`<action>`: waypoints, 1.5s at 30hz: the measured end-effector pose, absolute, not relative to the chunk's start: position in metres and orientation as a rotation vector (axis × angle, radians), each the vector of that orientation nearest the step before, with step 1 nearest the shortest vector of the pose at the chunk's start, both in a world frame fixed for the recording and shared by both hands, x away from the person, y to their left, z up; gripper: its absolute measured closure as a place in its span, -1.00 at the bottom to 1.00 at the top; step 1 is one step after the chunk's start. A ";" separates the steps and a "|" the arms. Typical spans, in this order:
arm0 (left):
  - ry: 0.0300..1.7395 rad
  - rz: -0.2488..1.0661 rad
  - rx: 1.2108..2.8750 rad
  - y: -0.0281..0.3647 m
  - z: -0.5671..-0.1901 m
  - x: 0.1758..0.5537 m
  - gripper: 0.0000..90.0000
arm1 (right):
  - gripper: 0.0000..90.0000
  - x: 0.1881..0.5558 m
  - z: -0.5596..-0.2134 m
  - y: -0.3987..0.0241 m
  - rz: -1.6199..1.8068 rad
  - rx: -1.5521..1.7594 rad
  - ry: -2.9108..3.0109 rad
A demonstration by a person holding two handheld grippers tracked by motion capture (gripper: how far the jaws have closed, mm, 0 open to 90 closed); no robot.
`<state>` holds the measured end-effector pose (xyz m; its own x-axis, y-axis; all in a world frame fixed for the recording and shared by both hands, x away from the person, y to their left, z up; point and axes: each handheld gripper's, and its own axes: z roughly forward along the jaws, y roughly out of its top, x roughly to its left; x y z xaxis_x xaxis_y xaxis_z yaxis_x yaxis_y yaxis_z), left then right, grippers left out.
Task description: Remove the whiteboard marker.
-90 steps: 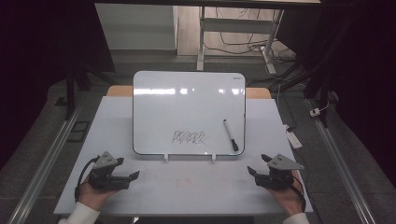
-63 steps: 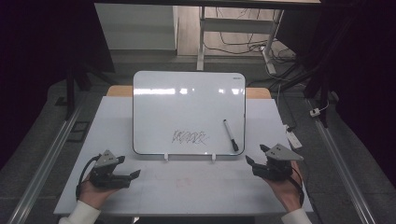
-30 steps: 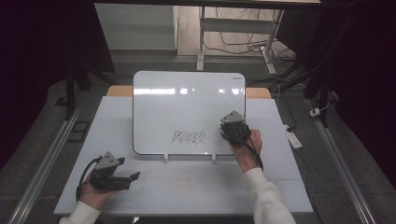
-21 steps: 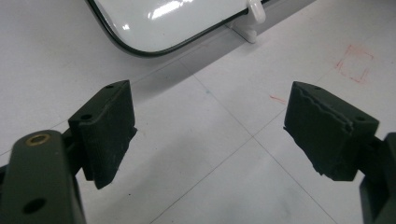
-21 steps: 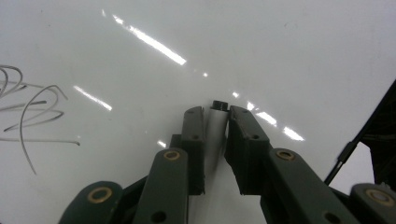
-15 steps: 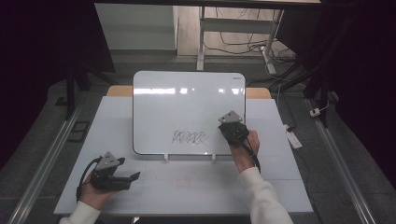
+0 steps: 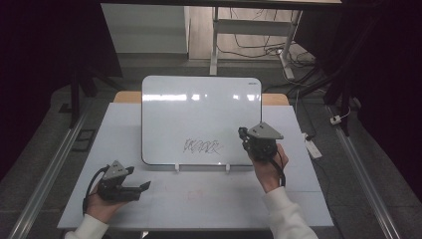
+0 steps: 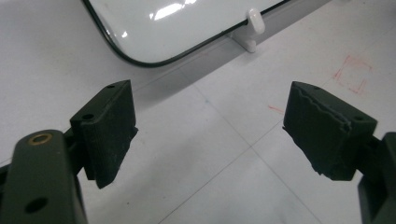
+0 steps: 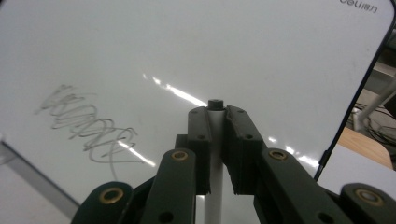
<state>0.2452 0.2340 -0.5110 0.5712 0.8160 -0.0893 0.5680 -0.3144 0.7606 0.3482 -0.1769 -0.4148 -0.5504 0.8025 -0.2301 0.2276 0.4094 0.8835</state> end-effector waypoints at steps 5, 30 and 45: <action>1.096 0.394 2.010 0.230 -0.506 0.248 -0.59 | 0.78 0.339 -0.417 -0.182 1.227 0.867 2.018; 0.843 0.292 2.025 0.137 -0.468 0.283 -0.55 | 0.78 0.318 -0.429 -0.129 1.409 0.676 2.182; 0.760 0.203 1.972 0.093 -0.456 0.302 -0.25 | 0.78 0.311 -0.435 -0.116 1.514 0.672 2.193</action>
